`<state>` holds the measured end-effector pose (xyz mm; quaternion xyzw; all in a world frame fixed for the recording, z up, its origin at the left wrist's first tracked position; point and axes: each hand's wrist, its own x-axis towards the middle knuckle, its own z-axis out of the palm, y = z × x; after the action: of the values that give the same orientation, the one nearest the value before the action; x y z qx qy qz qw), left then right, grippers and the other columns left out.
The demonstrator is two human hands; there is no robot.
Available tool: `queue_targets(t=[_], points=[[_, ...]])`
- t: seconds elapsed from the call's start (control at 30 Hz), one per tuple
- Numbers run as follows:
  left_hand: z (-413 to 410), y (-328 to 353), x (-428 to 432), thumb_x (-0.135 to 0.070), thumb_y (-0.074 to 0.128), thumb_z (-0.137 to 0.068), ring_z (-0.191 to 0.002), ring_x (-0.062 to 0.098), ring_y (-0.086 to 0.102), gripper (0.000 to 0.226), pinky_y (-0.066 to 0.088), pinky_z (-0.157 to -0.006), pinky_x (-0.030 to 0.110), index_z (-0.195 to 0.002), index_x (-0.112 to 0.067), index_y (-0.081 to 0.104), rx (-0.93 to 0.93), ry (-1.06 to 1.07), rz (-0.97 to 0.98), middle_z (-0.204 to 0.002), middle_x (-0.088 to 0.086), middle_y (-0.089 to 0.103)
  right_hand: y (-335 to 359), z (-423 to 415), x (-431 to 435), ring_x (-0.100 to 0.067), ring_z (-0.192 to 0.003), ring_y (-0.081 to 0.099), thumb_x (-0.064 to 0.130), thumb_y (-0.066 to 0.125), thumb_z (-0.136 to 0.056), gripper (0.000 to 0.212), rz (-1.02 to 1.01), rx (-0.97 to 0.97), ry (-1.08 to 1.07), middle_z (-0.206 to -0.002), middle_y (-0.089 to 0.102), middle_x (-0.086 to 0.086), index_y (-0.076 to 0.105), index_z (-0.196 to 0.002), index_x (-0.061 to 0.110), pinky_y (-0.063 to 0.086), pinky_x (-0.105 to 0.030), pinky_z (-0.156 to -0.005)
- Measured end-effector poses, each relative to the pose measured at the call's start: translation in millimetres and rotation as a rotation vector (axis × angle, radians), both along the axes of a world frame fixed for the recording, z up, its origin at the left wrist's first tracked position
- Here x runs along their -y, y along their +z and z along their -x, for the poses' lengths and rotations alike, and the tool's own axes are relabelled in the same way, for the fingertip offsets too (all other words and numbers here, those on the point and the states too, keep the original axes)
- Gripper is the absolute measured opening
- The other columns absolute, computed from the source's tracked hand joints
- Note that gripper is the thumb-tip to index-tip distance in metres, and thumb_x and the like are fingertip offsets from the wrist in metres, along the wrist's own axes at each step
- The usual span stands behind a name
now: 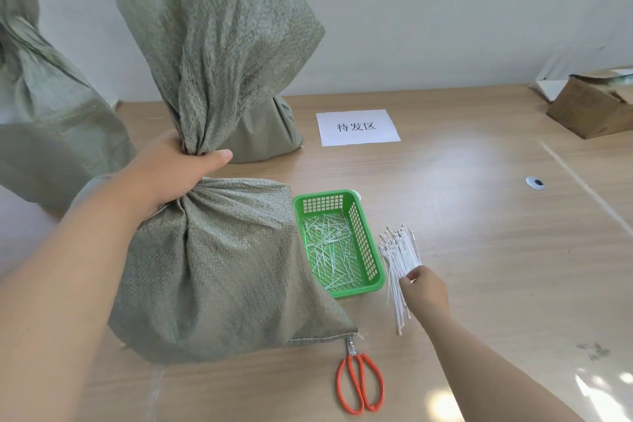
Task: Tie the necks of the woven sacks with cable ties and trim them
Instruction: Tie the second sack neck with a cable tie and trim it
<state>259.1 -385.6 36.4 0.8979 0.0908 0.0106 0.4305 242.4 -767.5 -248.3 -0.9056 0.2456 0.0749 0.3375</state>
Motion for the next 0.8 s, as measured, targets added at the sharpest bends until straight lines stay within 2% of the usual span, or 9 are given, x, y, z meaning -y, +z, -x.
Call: queue_targets(t=[0.1,0.23,0.3,0.47,0.57,0.63,0.67,0.73,0.8], points=[[2,2,4,-0.044,0.068,-0.091,-0.109,0.021,0.058,0.036,0.043,-0.105,0.042,-0.126,-0.035,0.061,0.006,-0.004,-0.011,-0.114,-0.006,0.062,24,-5,-1,-0.020,-0.069,0.060,0.018,0.058,-0.083,0.006,-0.065,0.070,-0.026,-0.074,0.066,-0.001,0.063,-0.083,0.016,0.043,-0.029,-0.058],[1,1,1,-0.042,0.070,-0.090,-0.106,0.018,0.057,0.024,0.042,-0.095,0.034,-0.113,-0.037,0.065,0.010,-0.015,-0.003,-0.102,-0.012,0.063,65,-17,-9,-0.020,-0.072,0.061,0.015,0.059,-0.081,0.006,-0.113,0.182,0.014,-0.075,0.067,0.000,0.065,-0.081,0.017,0.047,-0.032,-0.063],[1,1,0,-0.041,0.071,-0.089,-0.106,0.017,0.058,0.027,0.041,-0.092,0.032,-0.115,-0.032,0.068,0.000,-0.021,0.014,-0.100,-0.013,0.065,88,-24,-18,-0.020,-0.073,0.061,0.015,0.061,-0.082,0.006,-0.128,0.239,0.043,-0.074,0.067,0.000,0.066,-0.081,0.017,0.047,-0.030,-0.064],[2,1,-6,-0.043,0.072,-0.087,-0.107,0.015,0.059,0.024,0.044,-0.095,0.032,-0.109,-0.034,0.068,-0.007,-0.046,0.059,-0.102,-0.013,0.068,142,-38,-52,-0.026,-0.072,0.065,0.013,0.061,-0.082,0.009,-0.256,0.363,0.083,-0.075,0.069,-0.003,0.066,-0.079,0.020,0.052,-0.035,-0.066],[2,1,-11,-0.043,0.072,-0.088,-0.105,0.013,0.058,0.019,0.042,-0.095,0.031,-0.105,-0.038,0.064,-0.005,-0.060,0.094,-0.098,-0.021,0.063,172,-44,-77,-0.027,-0.069,0.064,0.011,0.060,-0.081,0.011,-0.371,0.425,0.115,-0.072,0.068,-0.005,0.066,-0.079,0.020,0.051,-0.039,-0.063],[2,1,-13,-0.044,0.068,-0.091,-0.099,0.013,0.059,0.011,0.042,-0.093,0.031,-0.096,-0.039,0.060,-0.023,-0.051,0.121,-0.093,-0.022,0.060,191,-45,-96,-0.024,-0.065,0.061,0.010,0.060,-0.082,0.011,-0.436,0.464,0.138,-0.070,0.066,-0.004,0.066,-0.079,0.018,0.051,-0.041,-0.064],[1,0,-12,-0.046,0.066,-0.092,-0.089,0.013,0.060,0.014,0.043,-0.089,0.031,-0.086,-0.037,0.058,-0.037,-0.050,0.154,-0.086,-0.020,0.061,200,-46,-105,-0.022,-0.063,0.059,0.009,0.060,-0.082,0.010,-0.468,0.483,0.147,-0.068,0.064,-0.004,0.066,-0.079,0.016,0.049,-0.040,-0.062],[1,-2,-16,-0.047,0.062,-0.095,-0.062,0.014,0.051,0.038,0.040,-0.075,0.031,-0.064,-0.030,0.049,-0.048,-0.064,0.228,-0.059,-0.013,0.053,219,-45,-127,-0.019,-0.060,0.054,0.006,0.058,-0.084,0.009,-0.535,0.522,0.160,-0.064,0.059,-0.003,0.065,-0.081,0.011,0.045,-0.035,-0.059],[2,-4,-20,-0.049,0.058,-0.097,-0.054,0.015,0.042,0.058,0.035,-0.072,0.033,-0.047,-0.024,0.043,-0.048,-0.057,0.261,-0.046,-0.008,0.044,237,-44,-147,-0.016,-0.056,0.051,0.005,0.057,-0.086,0.008,-0.605,0.555,0.171,-0.063,0.056,-0.001,0.064,-0.083,0.008,0.042,-0.031,-0.057]])
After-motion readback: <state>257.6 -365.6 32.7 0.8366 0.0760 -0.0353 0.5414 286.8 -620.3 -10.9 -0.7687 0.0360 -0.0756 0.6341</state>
